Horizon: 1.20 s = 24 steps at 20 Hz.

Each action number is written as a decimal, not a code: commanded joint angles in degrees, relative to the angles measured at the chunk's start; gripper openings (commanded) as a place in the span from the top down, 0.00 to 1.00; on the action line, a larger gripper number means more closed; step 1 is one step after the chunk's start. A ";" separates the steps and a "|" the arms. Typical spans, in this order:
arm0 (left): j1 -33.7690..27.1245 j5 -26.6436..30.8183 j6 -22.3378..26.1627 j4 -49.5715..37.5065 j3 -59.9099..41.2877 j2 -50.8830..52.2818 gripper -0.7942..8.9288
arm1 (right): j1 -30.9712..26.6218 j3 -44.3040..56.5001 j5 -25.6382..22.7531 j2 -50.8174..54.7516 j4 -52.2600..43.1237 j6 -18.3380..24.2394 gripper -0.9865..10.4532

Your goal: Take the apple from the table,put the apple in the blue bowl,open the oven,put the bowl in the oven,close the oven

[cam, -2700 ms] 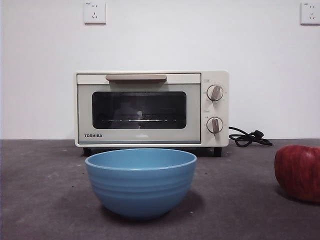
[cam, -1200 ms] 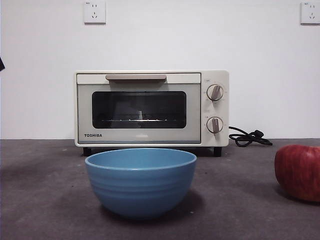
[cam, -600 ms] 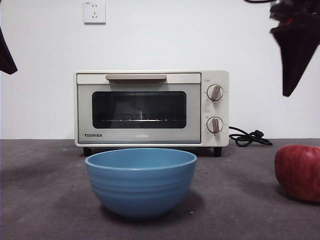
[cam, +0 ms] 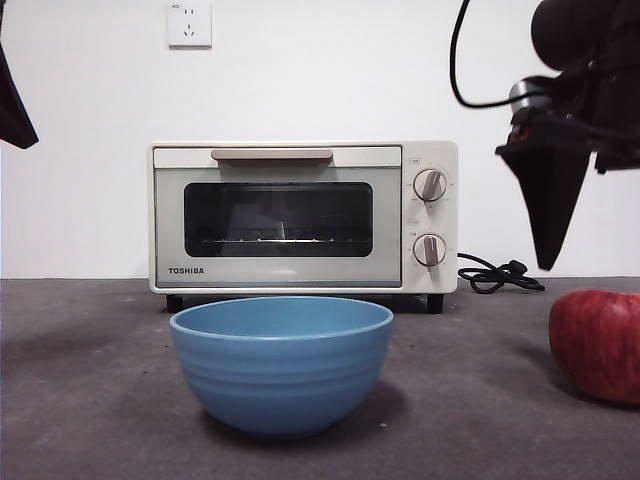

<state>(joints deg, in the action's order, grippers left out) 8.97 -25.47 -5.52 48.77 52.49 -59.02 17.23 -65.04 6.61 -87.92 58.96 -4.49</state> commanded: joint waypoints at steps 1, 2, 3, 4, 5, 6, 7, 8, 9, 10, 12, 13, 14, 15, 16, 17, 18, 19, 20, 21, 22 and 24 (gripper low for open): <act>0.13 0.00 1.03 -0.39 -0.17 -0.11 0.92 | 0.09 -0.04 0.02 -2.40 -0.13 0.04 0.30; 0.13 0.00 1.03 -0.37 -0.17 -0.11 0.92 | 0.09 0.00 0.15 -3.37 -0.33 0.02 0.30; 0.13 0.02 1.05 -0.39 -0.17 -0.11 0.92 | 0.24 0.07 0.74 -4.24 -0.85 0.02 0.31; 0.13 0.02 1.07 -0.46 -0.17 -0.11 0.92 | 0.55 0.07 0.87 -5.07 -1.36 0.00 0.31; 0.13 0.02 1.07 -0.52 -0.17 -0.11 0.92 | 0.87 0.07 0.90 -5.81 -1.66 -0.02 0.31; 0.13 0.02 1.07 -0.66 -0.17 -0.11 0.92 | 1.20 0.07 0.87 -6.54 -1.73 -0.04 0.31; 0.13 0.02 1.07 -0.79 -0.17 -0.11 0.92 | 1.62 0.09 0.94 -7.17 -1.62 -0.07 0.31; 0.13 0.02 1.07 -0.92 -0.17 -0.11 0.92 | 2.08 0.09 0.96 -7.65 -1.46 -0.07 0.31; 0.13 0.02 1.07 -0.98 -0.17 -0.11 0.92 | 2.49 0.13 0.90 -7.89 -1.09 -0.35 0.31; 0.13 0.02 1.07 -1.09 -0.17 -0.11 0.92 | 2.78 0.13 0.85 -7.96 -0.70 -1.11 0.31; 0.13 0.02 1.07 -1.40 -0.17 -0.11 0.92 | 3.34 0.13 0.81 -7.96 -0.09 -1.68 0.31; 0.13 0.02 1.07 -1.53 -0.17 -0.11 0.92 | 3.39 0.20 0.44 -7.96 0.15 -1.86 0.34; 0.13 0.02 1.07 -1.55 -0.17 -0.11 0.92 | 3.39 0.20 0.31 -7.96 0.15 -1.84 0.39; 0.13 0.00 1.07 -1.53 -0.17 -0.11 0.92 | 3.39 0.20 0.24 -7.96 0.13 -1.92 0.42; 0.13 0.00 1.07 -1.53 -0.17 -0.11 0.92 | 3.39 0.20 0.22 -7.96 0.17 -1.99 0.43; 0.13 0.00 1.07 -1.53 -0.17 -0.11 0.92 | 3.39 0.20 0.22 -7.96 0.50 -1.99 0.43; 0.13 0.00 1.07 -1.53 -0.17 -0.11 0.92 | 3.39 0.20 0.22 -7.96 1.03 -2.23 0.43; 0.13 0.00 1.07 -1.55 -0.17 -0.11 0.92 | 3.39 0.20 0.15 -8.09 1.73 -2.67 0.43; 0.13 0.02 1.07 -1.57 -0.17 -0.11 0.92 | 3.39 0.20 0.11 -8.28 2.25 -2.89 0.45; 0.13 0.00 1.07 -1.62 -0.17 -0.11 0.92 | 3.39 0.28 -0.26 -8.63 2.51 -2.93 0.51; 0.13 0.00 1.09 -1.62 -0.17 -0.11 0.92 | 3.39 0.42 -0.26 -8.79 2.34 -2.93 0.56; 0.13 0.00 1.22 -1.60 -0.17 -0.11 0.92 | 3.39 0.44 -0.22 -8.98 2.16 -3.13 0.71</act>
<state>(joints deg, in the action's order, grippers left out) 8.97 -25.45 -5.32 47.68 52.49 -59.05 20.56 -65.06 6.37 -96.33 61.21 -7.07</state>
